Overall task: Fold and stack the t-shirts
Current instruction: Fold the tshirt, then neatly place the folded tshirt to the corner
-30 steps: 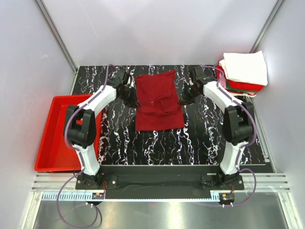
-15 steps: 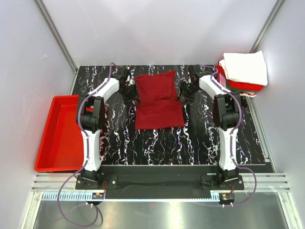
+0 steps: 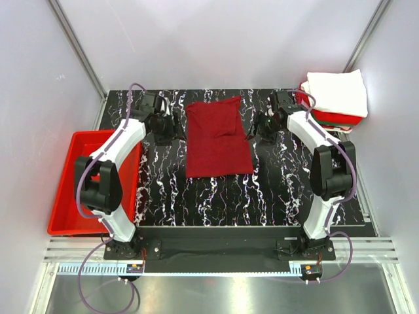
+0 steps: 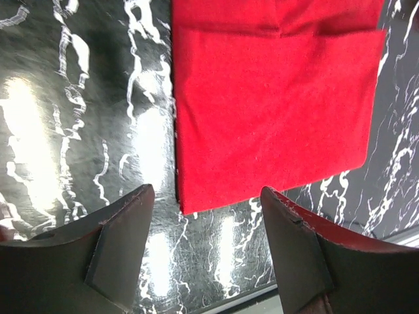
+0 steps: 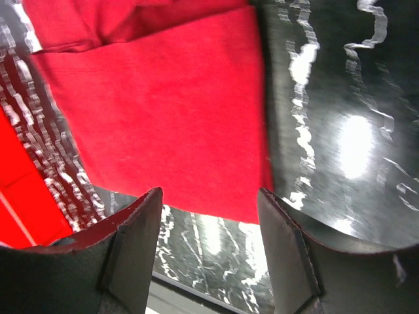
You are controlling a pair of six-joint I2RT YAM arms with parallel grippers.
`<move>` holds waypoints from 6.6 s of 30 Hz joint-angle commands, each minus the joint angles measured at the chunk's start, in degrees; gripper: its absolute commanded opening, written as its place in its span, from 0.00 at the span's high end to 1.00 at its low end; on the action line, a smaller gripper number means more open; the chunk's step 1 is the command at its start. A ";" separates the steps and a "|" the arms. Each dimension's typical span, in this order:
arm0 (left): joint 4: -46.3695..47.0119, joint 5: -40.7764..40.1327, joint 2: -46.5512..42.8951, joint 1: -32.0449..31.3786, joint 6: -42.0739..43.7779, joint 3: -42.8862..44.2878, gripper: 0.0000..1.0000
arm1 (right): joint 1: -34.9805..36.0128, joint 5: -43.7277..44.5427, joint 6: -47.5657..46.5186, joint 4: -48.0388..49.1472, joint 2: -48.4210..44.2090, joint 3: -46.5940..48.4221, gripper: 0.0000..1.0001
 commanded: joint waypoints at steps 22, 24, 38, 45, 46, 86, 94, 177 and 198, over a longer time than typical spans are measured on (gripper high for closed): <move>27.44 8.26 -5.80 -2.67 -9.70 -35.65 0.31 | 0.98 -4.78 5.90 20.50 -6.41 -30.20 0.26; 27.89 8.44 -4.84 -2.67 -9.97 -36.10 0.31 | 0.89 -5.40 6.51 21.12 -4.92 -30.29 0.27; 35.62 10.20 -0.61 -3.29 -13.75 -38.82 0.46 | 0.89 -8.04 9.24 28.33 -0.43 -32.57 0.69; 36.43 10.73 -1.48 -5.22 -14.63 -38.30 1.00 | 0.89 -8.39 10.12 28.60 -3.14 -34.33 1.00; 35.73 10.29 -2.19 -5.57 -14.63 -38.38 1.00 | 0.89 -8.39 10.03 28.16 -4.02 -34.68 1.00; -1.63 7.82 -17.68 -3.30 -1.36 -13.08 0.99 | 5.03 6.99 14.17 0.30 -23.73 -15.71 1.00; -3.13 7.47 2.53 0.40 0.23 5.17 0.99 | 1.86 4.71 7.31 -1.63 -2.30 2.12 1.00; -5.07 -11.95 2.37 -8.30 8.05 -0.05 0.01 | -1.22 -5.31 7.48 38.51 -13.10 -37.76 0.00; 2.41 -12.13 11.16 -8.21 5.24 -7.09 0.01 | 6.16 -15.33 22.95 70.25 9.94 -43.82 0.11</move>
